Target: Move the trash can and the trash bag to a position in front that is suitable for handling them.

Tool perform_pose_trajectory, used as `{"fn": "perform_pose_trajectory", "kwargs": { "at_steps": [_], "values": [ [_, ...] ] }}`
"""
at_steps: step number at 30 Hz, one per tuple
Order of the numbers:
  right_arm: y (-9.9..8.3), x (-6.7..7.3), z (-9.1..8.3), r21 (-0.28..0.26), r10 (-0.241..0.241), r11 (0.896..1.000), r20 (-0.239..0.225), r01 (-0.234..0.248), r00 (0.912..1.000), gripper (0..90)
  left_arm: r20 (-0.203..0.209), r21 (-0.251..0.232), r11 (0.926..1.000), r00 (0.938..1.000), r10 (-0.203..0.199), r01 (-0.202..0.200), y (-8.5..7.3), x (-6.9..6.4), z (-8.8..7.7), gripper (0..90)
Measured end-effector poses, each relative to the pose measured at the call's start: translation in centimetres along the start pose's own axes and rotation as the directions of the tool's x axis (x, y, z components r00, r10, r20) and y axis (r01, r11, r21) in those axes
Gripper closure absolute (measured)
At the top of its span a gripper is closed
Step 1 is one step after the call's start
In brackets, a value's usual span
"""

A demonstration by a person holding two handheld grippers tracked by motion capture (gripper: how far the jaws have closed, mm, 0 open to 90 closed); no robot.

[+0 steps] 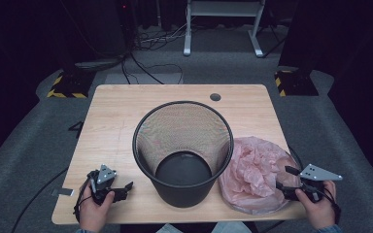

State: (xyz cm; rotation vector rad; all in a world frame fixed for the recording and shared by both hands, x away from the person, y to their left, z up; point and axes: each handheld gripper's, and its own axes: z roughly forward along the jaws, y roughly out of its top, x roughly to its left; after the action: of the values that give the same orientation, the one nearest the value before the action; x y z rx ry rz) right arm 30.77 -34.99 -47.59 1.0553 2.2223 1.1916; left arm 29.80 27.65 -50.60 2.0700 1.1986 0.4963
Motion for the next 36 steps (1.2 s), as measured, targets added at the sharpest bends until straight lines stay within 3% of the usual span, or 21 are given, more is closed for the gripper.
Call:
{"fn": "perform_pose_trajectory", "kwargs": {
  "at_steps": [5,9,14,19,30,36],
  "values": [
    [0.1,0.0,-0.3,-0.020,0.036,0.999,-0.021,-0.036,0.9991,16.3,0.005,0.003,1.0000,1.0000,0.005,-0.005,0.1,0.1,0.1,18.5],
    [0.3,0.4,-0.9,-0.030,0.026,0.999,-0.043,-0.027,0.9987,15.8,0.008,0.004,1.0000,0.9999,0.007,-0.007,0.3,0.2,0.3,16.8],
    [1.0,0.3,-2.7,-0.048,0.088,0.995,-0.036,-0.090,0.9955,15.3,0.014,0.005,0.9999,0.9998,0.014,-0.014,0.4,0.3,0.4,15.4],
    [3.0,0.3,-4.1,-0.088,0.077,0.993,-0.009,-0.078,0.9970,15.5,0.015,0.005,0.9999,0.9998,0.012,-0.012,0.4,0.3,0.5,15.3],
    [6.0,1.2,-0.8,-0.084,0.038,0.996,-0.082,-0.045,0.9959,18.1,0.014,0.006,0.9999,0.9998,0.013,-0.014,0.4,0.3,0.5,15.3],
    [6.4,1.9,1.2,-0.079,-0.013,0.997,-0.076,0.007,0.9970,17.0,0.013,0.006,0.9999,0.9998,0.015,-0.015,0.4,0.3,0.5,15.3]
  ]
}}
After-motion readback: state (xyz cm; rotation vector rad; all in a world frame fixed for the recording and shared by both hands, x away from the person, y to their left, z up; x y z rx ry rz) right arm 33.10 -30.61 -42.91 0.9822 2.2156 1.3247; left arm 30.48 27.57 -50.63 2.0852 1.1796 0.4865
